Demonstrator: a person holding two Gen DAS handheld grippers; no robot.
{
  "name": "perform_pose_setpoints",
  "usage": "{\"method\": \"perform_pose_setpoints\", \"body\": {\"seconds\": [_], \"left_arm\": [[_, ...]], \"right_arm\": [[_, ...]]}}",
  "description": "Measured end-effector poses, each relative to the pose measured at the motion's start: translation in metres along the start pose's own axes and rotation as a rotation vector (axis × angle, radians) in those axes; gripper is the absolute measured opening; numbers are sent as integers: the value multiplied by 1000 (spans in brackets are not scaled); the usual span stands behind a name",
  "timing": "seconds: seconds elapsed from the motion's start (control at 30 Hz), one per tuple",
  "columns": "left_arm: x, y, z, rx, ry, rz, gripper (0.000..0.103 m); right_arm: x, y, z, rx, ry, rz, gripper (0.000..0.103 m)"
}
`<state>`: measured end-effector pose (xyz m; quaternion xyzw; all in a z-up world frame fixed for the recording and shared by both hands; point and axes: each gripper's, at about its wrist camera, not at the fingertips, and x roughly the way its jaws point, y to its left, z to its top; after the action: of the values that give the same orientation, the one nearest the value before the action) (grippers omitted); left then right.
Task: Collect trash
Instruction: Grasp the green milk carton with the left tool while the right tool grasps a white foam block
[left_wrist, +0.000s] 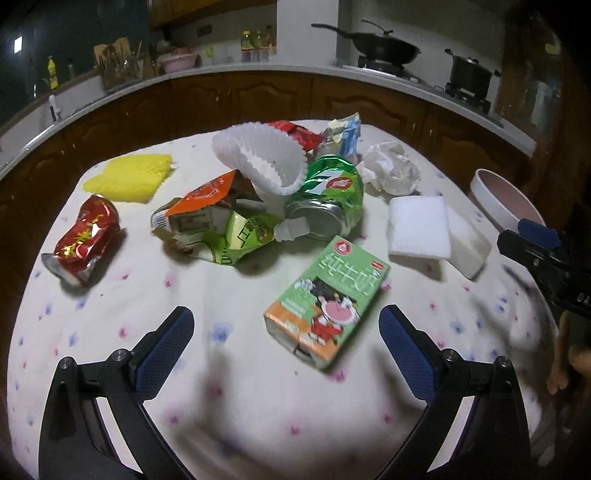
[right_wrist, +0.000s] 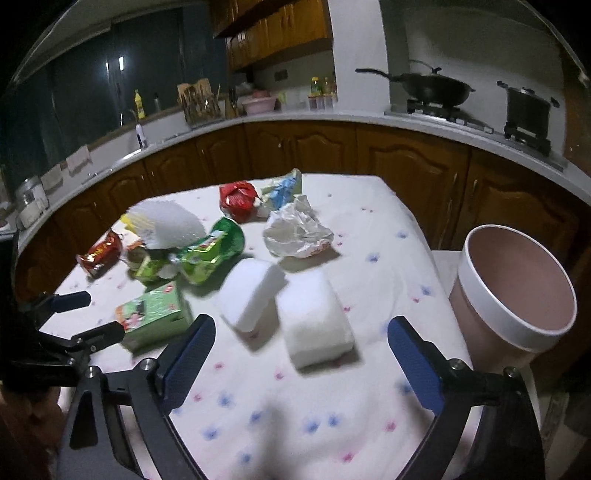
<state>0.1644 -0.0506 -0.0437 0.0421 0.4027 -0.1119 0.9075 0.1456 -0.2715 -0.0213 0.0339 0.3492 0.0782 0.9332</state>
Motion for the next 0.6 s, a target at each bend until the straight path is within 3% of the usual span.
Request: {"method": "perform_pose_setpoints", "body": {"seconds": [0.2, 0.3, 0.33, 0.37, 0.4, 0.6], "left_arm": [[15, -7, 7, 39, 26, -8, 98], [21, -9, 7, 44, 43, -39, 90], [22, -10, 7, 46, 47, -52, 85], [23, -12, 8, 51, 50, -64, 73], [24, -14, 8, 58, 54, -73, 67], [18, -21, 5, 80, 44, -86, 61]], "right_arm": [[30, -13, 4, 23, 82, 48, 90], [42, -13, 2, 17, 118, 50, 79], [45, -14, 1, 20, 127, 55, 71], [48, -15, 1, 24, 136, 60, 66], [51, -16, 0, 28, 148, 64, 54], [39, -22, -3, 60, 118, 76, 50]]}}
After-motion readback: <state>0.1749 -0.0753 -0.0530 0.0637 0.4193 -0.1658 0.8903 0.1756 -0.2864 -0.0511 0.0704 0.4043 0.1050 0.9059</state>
